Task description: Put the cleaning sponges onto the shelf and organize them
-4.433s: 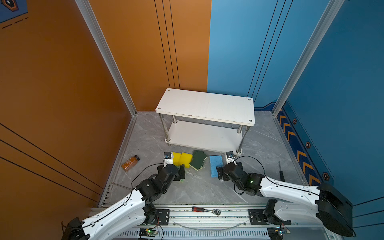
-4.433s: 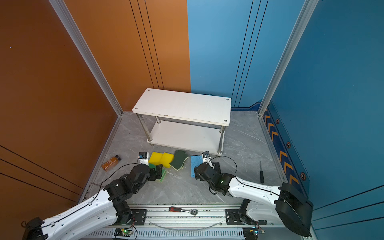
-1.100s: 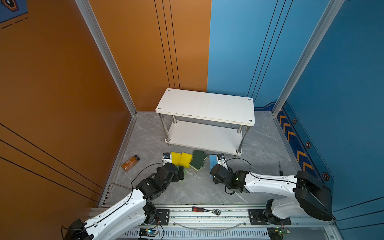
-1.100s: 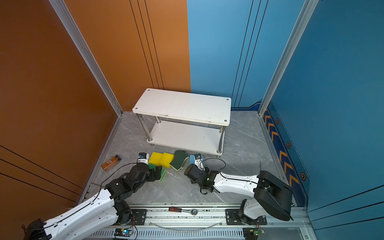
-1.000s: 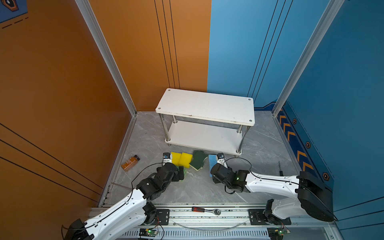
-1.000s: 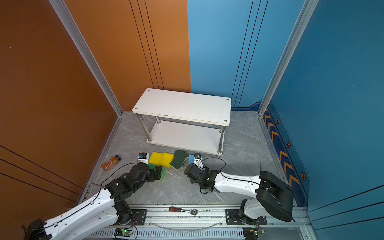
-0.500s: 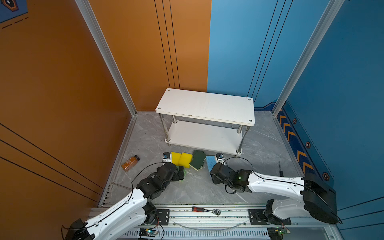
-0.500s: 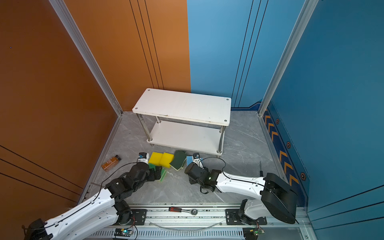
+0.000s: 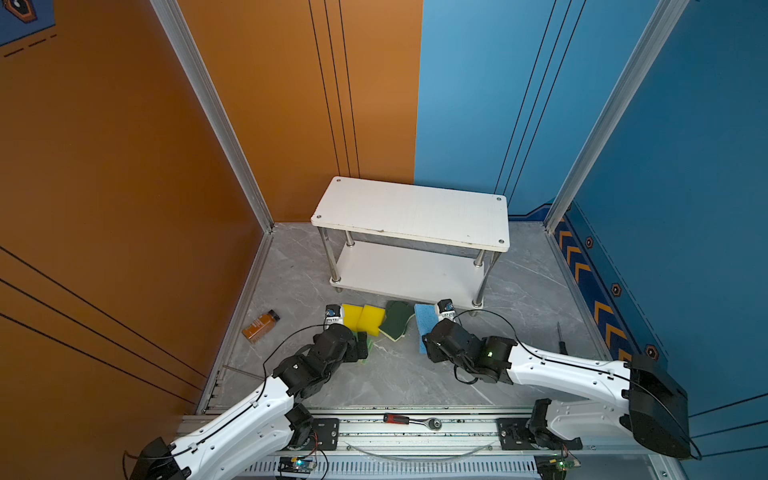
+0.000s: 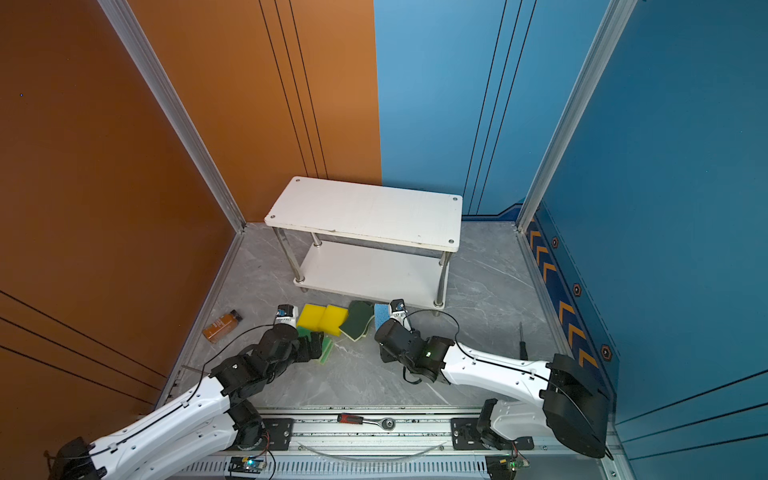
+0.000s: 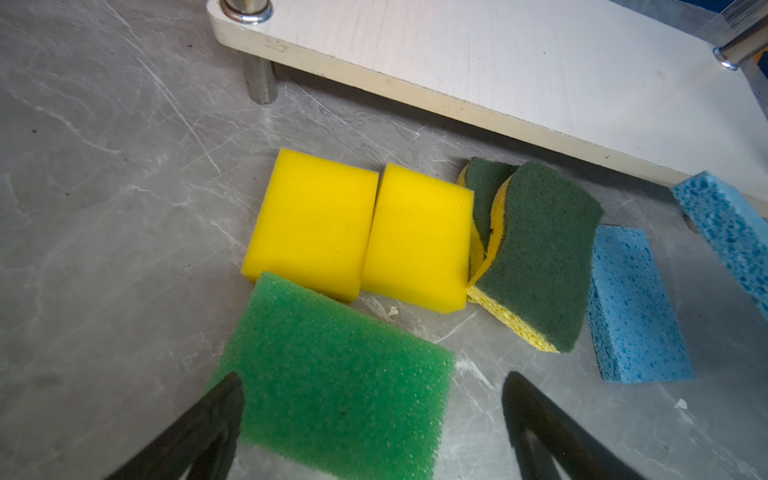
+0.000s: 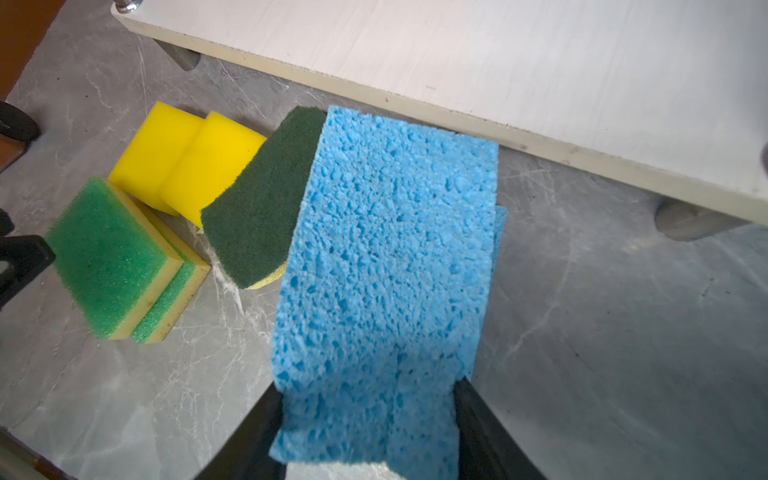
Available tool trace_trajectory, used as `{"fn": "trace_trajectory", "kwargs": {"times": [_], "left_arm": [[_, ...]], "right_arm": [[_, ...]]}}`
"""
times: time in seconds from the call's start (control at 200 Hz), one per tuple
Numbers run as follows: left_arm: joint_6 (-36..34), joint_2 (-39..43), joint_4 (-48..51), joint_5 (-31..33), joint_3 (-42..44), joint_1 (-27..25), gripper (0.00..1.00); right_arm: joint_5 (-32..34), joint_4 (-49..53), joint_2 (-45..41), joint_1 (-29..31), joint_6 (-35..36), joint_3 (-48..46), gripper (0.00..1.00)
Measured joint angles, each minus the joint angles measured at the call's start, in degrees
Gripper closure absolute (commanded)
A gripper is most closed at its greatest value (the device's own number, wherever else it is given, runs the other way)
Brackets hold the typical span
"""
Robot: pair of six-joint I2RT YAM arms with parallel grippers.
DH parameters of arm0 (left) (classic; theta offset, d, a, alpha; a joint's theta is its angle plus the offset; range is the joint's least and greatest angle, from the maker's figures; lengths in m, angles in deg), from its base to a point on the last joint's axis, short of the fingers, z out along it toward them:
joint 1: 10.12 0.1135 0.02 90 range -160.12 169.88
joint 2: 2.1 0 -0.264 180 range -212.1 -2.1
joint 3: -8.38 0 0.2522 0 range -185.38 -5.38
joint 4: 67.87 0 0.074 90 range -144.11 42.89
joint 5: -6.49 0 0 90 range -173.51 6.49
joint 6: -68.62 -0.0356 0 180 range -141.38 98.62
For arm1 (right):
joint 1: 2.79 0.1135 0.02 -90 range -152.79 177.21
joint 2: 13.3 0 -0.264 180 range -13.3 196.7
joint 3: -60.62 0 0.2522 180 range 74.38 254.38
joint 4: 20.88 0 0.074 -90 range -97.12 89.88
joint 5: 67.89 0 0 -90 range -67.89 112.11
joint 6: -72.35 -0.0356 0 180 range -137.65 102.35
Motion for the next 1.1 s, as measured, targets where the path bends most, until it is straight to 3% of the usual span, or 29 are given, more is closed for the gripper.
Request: {"fn": "trace_trajectory", "kwargs": {"times": [0.361, 0.756, 1.097], "left_arm": [[-0.42, -0.96, -0.02, -0.26, 0.0, 0.11, 0.02], [-1.07, -0.96, -0.02, -0.66, -0.04, 0.74, 0.02], [-1.49, -1.62, 0.02, -1.7, -0.44, 0.85, 0.02]], "right_arm": [[0.74, 0.96, -1.57, -3.8, 1.73, 1.7, 0.44], [4.5, 1.25, -3.78, -12.85, 5.11, 2.1, 0.44], [8.02, 0.39, 2.36, -15.61, 8.13, 5.25, 0.44]]}}
